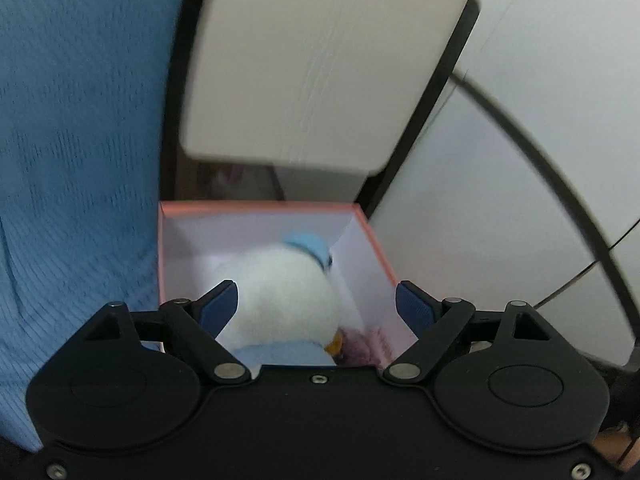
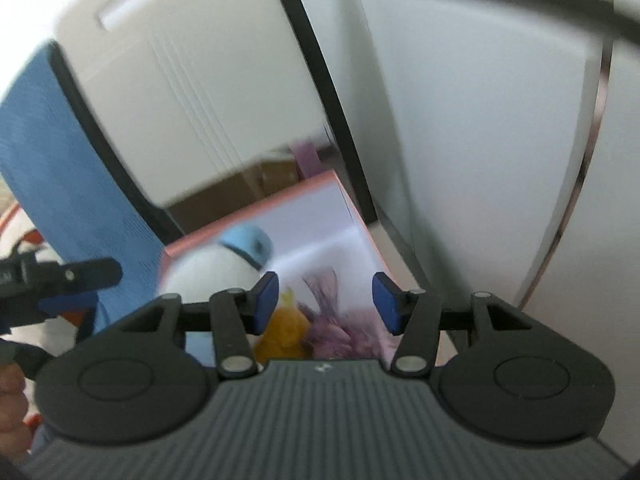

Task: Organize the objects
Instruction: 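Lower the clip and duck into the pink box and open both tools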

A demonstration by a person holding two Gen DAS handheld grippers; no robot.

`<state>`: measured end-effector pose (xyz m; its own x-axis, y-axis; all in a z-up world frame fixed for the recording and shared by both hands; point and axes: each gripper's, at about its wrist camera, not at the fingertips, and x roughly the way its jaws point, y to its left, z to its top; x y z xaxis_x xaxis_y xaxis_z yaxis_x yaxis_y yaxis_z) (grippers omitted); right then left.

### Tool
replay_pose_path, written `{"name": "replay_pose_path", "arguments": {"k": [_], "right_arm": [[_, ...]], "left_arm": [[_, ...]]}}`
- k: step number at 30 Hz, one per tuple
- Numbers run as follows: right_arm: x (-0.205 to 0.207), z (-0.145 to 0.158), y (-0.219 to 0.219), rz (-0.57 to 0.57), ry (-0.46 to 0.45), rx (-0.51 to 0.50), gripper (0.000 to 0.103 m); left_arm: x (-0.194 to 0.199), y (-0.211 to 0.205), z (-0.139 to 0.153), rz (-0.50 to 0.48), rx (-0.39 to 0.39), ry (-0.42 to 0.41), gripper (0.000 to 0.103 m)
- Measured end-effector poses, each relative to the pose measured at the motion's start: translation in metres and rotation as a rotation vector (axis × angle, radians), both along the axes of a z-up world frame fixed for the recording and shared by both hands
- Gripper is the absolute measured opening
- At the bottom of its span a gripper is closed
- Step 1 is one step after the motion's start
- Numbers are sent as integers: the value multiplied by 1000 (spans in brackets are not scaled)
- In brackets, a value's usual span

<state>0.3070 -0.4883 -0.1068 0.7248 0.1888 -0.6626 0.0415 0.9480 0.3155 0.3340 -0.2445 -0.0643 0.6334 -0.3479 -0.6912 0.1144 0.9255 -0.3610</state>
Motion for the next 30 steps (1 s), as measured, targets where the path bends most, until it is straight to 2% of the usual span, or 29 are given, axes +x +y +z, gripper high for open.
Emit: {"name": "replay_pose_path", "arguments": {"k": [4, 8, 14, 21, 30], "right_arm": [[-20, 48, 7, -14, -78, -2, 55], [-45, 89, 18, -14, -146, -15, 55], [-91, 126, 42, -1, -208, -24, 55], [-150, 131, 76, 9, -194, -30, 55], [-196, 96, 106, -15, -144, -33, 55]], "left_arm": [[-18, 28, 45, 21, -12, -80, 85], [-40, 51, 77, 17, -15, -133, 85], [-85, 73, 110, -9, -6, -179, 85], [-134, 92, 113, -59, 12, -168, 85], [-171, 111, 75, -86, 13, -125, 86]]}}
